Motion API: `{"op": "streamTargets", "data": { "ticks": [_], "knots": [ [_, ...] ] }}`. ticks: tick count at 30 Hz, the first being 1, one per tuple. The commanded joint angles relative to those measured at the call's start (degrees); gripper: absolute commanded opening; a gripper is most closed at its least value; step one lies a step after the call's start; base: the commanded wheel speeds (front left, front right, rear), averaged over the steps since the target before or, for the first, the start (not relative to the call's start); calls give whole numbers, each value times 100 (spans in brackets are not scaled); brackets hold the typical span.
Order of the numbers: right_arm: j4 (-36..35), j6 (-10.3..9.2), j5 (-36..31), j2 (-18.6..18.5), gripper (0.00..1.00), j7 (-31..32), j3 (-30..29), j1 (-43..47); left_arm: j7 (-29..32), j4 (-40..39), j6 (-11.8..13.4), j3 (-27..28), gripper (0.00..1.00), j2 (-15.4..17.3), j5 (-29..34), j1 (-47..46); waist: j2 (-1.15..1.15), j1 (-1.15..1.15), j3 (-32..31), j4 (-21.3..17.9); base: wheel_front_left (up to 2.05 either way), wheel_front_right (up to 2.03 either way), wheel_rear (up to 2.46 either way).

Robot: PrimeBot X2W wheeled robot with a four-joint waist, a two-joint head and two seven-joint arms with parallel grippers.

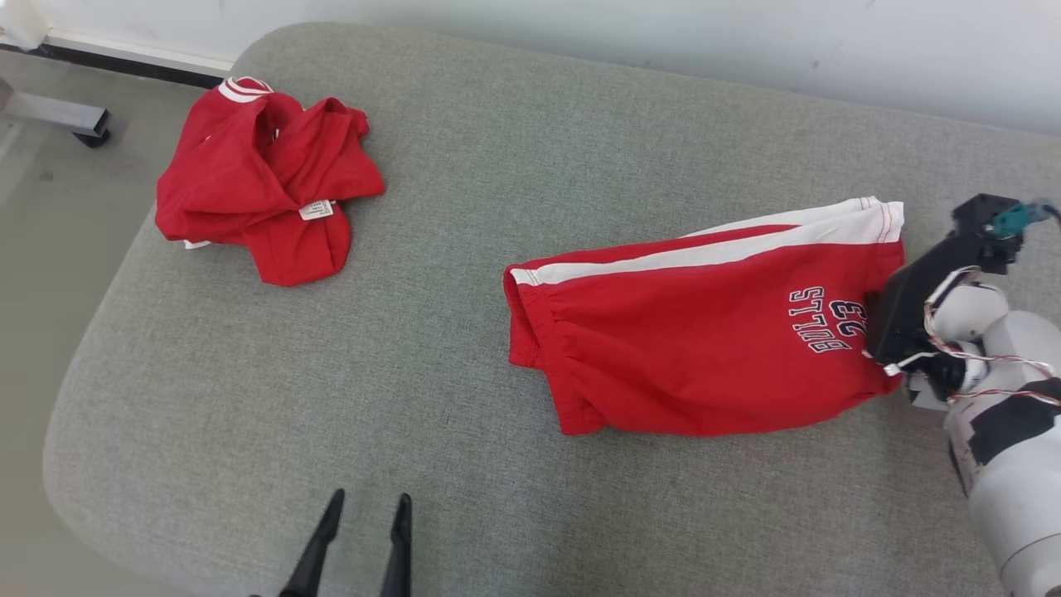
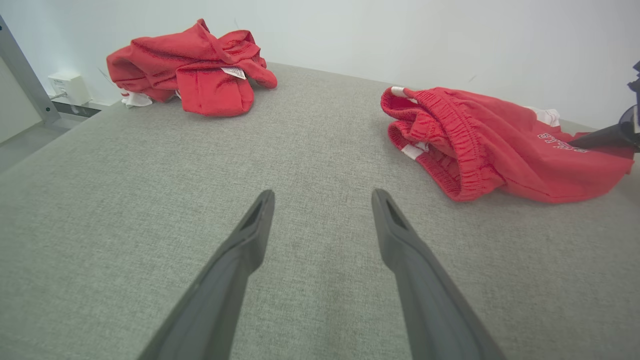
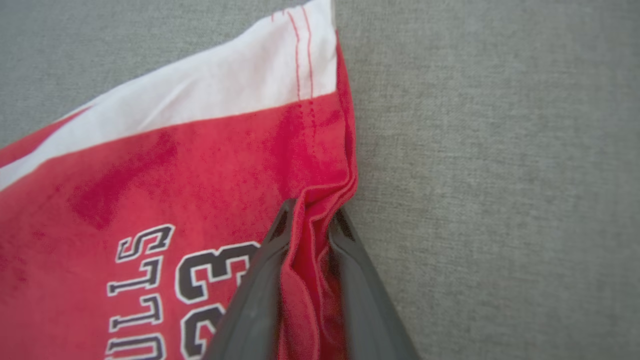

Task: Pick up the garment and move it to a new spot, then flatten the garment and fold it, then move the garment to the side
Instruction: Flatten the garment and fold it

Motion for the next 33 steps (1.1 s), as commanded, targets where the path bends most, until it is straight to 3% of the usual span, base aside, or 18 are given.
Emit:
{"op": "streamTargets", "data": {
  "ticks": [1, 12, 25, 33],
  "knots": [
    [166, 18, -22, 146, 0, 77, 48, 237, -19, 18, -17, -34, 100, 3, 12, 71, 1, 1, -5, -14, 0, 0, 0],
    [-232, 4, -60, -221, 0, -482, -333, 359, -19, 43, -55, -33, 100, 5, -151, 131, 1, 1, -315, -405, 0, 0, 0],
    [-927, 4, -451, -1062, 0, -636, -733, 1231, -20, 70, -61, -11, 100, 6, -92, 213, 1, 1, -723, -913, 0, 0, 0],
    [-1793, 4, -629, -739, 0, -380, -284, 1343, -20, 171, -61, -73, 100, 6, -32, 195, 1, 1, -841, -958, 0, 0, 0]
  ]
}}
